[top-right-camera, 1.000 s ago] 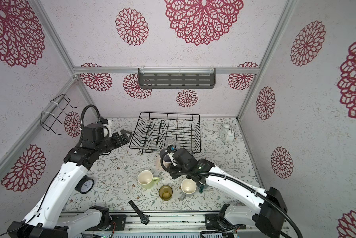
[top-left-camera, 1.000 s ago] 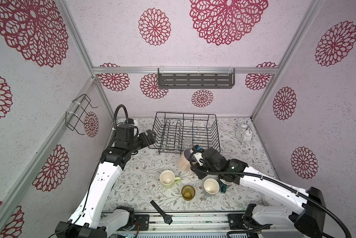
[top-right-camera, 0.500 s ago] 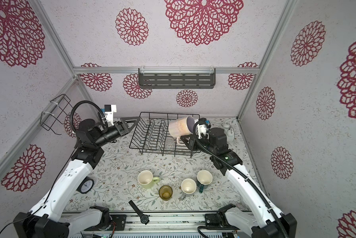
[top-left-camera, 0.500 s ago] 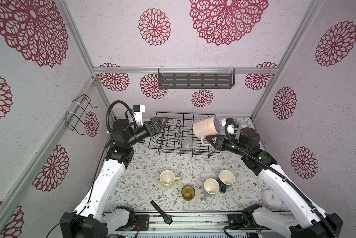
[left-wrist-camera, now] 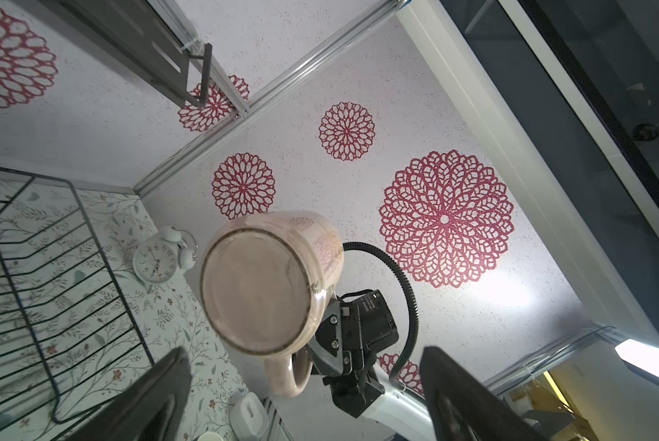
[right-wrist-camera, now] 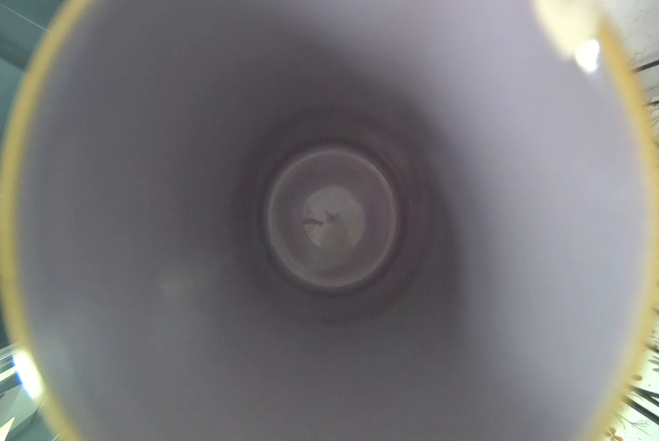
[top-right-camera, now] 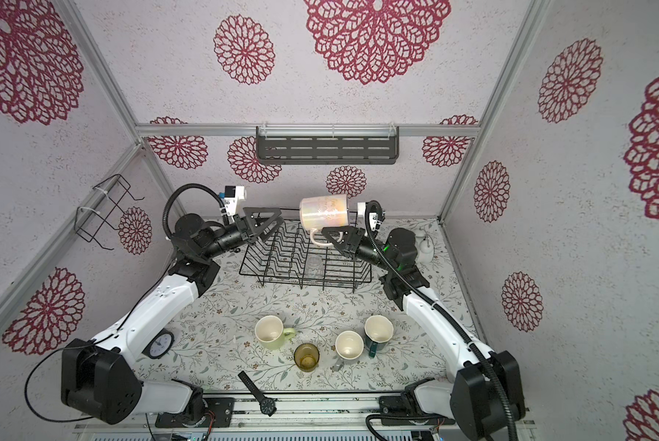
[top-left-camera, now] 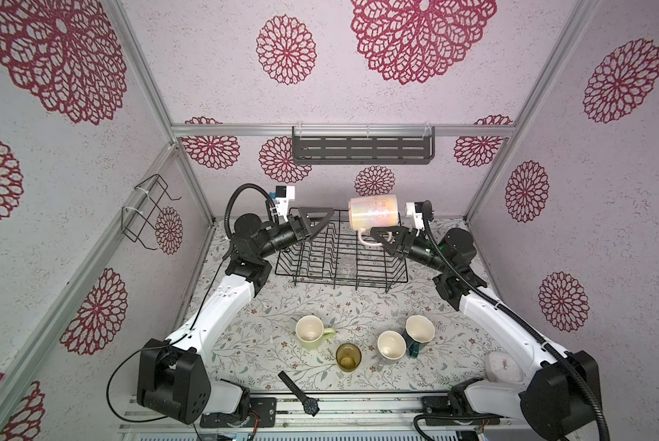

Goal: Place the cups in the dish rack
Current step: 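Lift the pink mug over the rack with the right gripper while left gripper approaches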

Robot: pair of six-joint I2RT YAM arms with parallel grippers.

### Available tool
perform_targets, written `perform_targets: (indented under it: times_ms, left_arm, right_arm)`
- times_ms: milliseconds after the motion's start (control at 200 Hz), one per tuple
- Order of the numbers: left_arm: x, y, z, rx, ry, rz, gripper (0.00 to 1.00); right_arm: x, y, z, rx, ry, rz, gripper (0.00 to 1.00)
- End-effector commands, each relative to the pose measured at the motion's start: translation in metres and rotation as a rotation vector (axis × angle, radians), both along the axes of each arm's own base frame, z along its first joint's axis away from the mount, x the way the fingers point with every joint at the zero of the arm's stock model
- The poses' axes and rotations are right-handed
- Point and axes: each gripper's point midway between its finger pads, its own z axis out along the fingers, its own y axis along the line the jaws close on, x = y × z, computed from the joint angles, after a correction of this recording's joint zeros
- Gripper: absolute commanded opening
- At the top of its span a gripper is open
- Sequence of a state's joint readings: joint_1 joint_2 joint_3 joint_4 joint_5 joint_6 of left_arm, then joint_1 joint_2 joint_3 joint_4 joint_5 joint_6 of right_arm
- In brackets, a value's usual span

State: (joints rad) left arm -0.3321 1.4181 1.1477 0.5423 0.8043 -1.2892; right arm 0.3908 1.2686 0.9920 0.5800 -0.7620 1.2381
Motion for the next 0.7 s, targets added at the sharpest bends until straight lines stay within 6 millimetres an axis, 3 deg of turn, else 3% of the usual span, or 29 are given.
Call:
perform_targets:
  times_ms: [0,95,200,325,696]
  left_arm:
    - [-0.008,-0.010,0.019,-0.028,-0.029,-0.050,0.97]
    - [-0.010,-0.021,0.014,-0.009,-0.024,-0.072,0.97]
    - [-0.002,-0.030,-0.007,0.088,0.028,-0.045,0.97]
    - [-0.005,-0.043,-0.008,0.102,0.033,-0.089,0.97]
    - [0.012,-0.039,-0.028,0.162,0.093,-0.006,0.97]
  right_arm:
    - [-0.030,-0.003,0.062,0.099,-0.244,0.033,0.00]
    - [-0.030,-0.001,0.061,0.111,-0.235,0.042,0.00]
    - [-0.034,0.003,0.063,0.115,-0.245,0.060,0.00]
    - [-0.035,0.006,0.064,0.123,-0.255,0.068,0.00]
    - [-0.037,0.010,0.066,0.127,-0.265,0.090,0.00]
